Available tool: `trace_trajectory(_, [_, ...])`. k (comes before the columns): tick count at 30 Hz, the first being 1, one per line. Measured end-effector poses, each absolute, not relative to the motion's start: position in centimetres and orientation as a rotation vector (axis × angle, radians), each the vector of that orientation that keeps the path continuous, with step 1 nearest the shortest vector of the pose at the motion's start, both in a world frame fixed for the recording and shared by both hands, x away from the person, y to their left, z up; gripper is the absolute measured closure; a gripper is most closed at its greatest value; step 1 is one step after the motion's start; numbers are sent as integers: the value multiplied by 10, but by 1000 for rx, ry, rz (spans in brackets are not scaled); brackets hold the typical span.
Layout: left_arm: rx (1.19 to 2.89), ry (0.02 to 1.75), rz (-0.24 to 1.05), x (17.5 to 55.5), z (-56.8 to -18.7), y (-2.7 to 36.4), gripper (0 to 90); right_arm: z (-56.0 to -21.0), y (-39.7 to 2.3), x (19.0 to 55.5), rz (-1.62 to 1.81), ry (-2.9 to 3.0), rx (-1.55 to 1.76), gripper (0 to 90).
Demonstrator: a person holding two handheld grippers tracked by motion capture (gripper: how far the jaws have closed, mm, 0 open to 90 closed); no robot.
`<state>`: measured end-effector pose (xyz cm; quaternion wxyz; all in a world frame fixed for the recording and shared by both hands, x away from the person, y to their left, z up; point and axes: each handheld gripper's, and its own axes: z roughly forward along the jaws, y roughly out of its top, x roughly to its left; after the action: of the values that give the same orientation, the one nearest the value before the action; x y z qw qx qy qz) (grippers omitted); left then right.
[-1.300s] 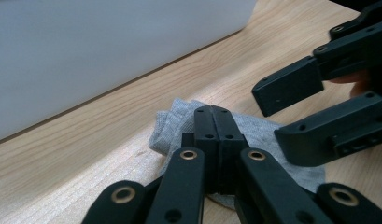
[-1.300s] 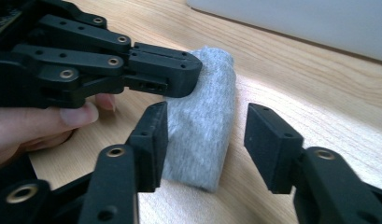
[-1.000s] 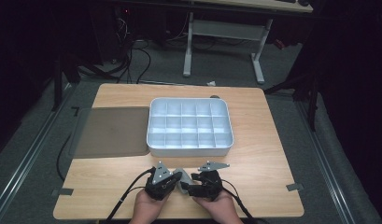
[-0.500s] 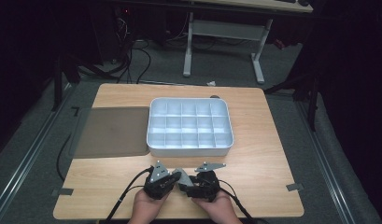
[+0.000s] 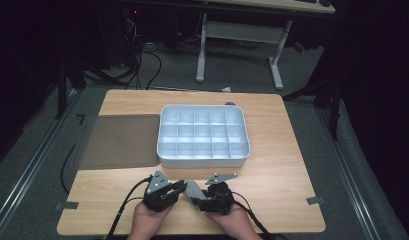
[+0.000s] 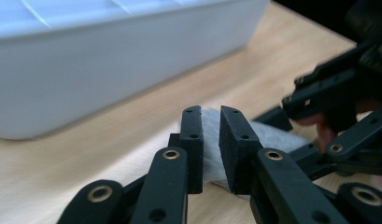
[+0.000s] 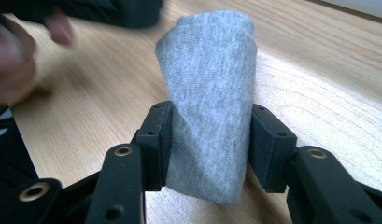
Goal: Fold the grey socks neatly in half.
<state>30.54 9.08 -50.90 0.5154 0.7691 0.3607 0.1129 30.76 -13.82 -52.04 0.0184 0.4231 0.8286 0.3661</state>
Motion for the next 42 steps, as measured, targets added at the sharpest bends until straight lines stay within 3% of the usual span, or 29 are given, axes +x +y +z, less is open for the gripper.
trace_trajectory(5, [1864,904,252,306,-520,101,780,-520,-139,309,1137,2585,1299,548])
trace_trajectory(19, [1953,922,365,304,-522,122,754,-518,-138,314,1111,2649,1258,587])
trace_trajectory(27, [1960,961,482,302,-525,135,615,-516,-136,313,1090,2649,1204,600])
trace_trajectory(42, [1912,1015,461,306,-528,144,550,-511,-134,315,1053,2680,1168,694])
